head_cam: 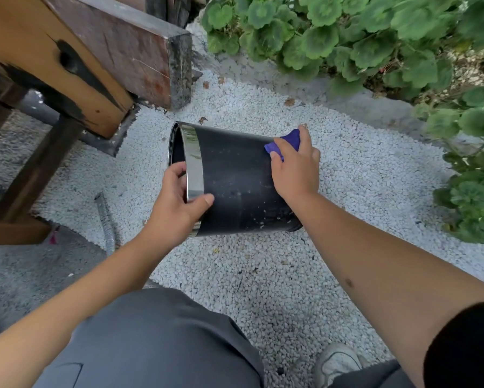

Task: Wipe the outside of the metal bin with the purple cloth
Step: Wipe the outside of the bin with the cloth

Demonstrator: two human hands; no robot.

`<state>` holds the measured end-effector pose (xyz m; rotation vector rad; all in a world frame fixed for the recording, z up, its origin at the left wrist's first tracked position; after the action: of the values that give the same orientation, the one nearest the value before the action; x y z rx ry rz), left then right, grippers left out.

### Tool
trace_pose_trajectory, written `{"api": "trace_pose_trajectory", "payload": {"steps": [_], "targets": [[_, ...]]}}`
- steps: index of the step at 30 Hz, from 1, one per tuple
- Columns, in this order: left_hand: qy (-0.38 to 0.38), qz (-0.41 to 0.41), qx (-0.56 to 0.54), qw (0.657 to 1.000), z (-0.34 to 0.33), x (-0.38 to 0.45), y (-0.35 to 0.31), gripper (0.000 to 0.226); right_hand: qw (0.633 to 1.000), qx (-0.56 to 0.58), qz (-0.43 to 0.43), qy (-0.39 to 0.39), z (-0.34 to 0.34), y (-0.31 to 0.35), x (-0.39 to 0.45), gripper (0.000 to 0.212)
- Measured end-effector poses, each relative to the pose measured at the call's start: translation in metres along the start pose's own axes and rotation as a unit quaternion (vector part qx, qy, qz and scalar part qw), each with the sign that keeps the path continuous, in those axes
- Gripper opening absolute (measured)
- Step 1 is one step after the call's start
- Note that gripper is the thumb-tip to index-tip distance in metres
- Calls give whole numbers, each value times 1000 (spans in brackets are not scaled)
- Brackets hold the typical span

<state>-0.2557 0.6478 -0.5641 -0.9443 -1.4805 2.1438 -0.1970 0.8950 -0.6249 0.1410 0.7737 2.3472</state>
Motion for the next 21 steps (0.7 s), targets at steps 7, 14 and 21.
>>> {"api": "trace_pose_trajectory", "payload": {"steps": [7,14,21], "targets": [[60,-18,90,994,-13,-7,-4,98,999,31,-6,-5,11,-1,9,30],[6,-38,-29,999,3,15,-20,77,977,160,139,-16,28,117,-11,31],[28,-37,-35,998,5,19,-15,75,979,19,200,-17,1,130,-30,29]]}}
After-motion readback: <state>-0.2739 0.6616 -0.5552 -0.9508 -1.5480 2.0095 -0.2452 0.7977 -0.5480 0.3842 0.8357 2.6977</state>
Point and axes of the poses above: each hand's wrist, its own x-axis towards the middle knuckle, its own z-axis out of the back of the hand, y = z × x, the point moved 6 cm from there along x, towards the middle knuckle, and after that the axes turned 7 degrees about y, right-handed, at the moved point
